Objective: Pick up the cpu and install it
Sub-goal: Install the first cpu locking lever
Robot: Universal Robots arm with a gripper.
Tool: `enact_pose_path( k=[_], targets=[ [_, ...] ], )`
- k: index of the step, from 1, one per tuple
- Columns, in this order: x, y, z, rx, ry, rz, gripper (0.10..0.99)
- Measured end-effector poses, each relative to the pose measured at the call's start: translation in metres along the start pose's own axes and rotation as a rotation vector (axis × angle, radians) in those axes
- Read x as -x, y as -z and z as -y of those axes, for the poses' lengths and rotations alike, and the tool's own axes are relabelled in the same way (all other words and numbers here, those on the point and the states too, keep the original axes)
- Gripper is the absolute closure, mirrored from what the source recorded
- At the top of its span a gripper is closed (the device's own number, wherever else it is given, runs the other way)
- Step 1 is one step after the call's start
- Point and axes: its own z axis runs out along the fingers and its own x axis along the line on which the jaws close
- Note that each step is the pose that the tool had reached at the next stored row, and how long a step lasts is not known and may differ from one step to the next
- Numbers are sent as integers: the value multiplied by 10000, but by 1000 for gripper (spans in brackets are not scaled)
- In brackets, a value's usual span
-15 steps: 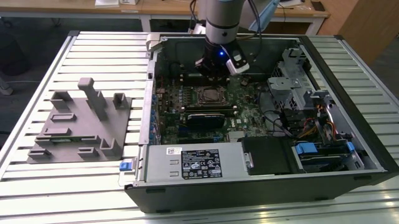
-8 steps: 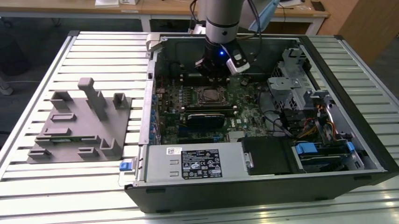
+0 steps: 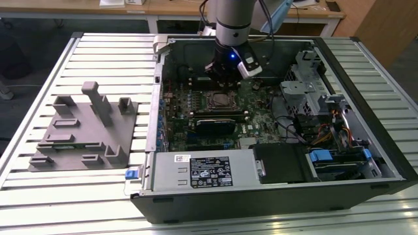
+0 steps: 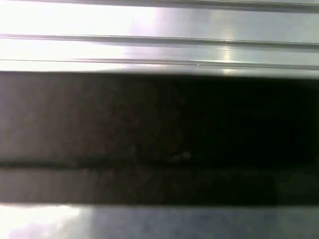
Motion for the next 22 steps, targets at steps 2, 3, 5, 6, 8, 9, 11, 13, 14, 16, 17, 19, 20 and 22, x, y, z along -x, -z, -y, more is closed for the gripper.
enact_pose_path(
  k=[2,3,5,6,8,9,11,13,14,16,17,19,20,22],
  targets=[
    [7,-7,-2,-9,0,-1,980],
    [11,-12,-3,-5,0,2,980],
    [15,-17,-5,-10,-1,-1,980],
    [16,-19,-5,-10,-2,-1,980],
    [17,-21,-7,12,-1,1,980],
    [18,-22,-8,49,0,1,980],
    [18,-21,-7,179,-4,-2,980],
    [17,-18,-5,337,-9,-7,980],
    [17,-20,-7,426,-11,-5,980],
    [19,-25,-10,601,-16,-1,980],
    [19,-24,-10,652,-18,-3,980],
    [19,-9,-10,671,-20,-4,980],
    [19,3,-10,672,-21,-7,980],
    [20,36,-11,670,-20,-16,980]
  ],
)
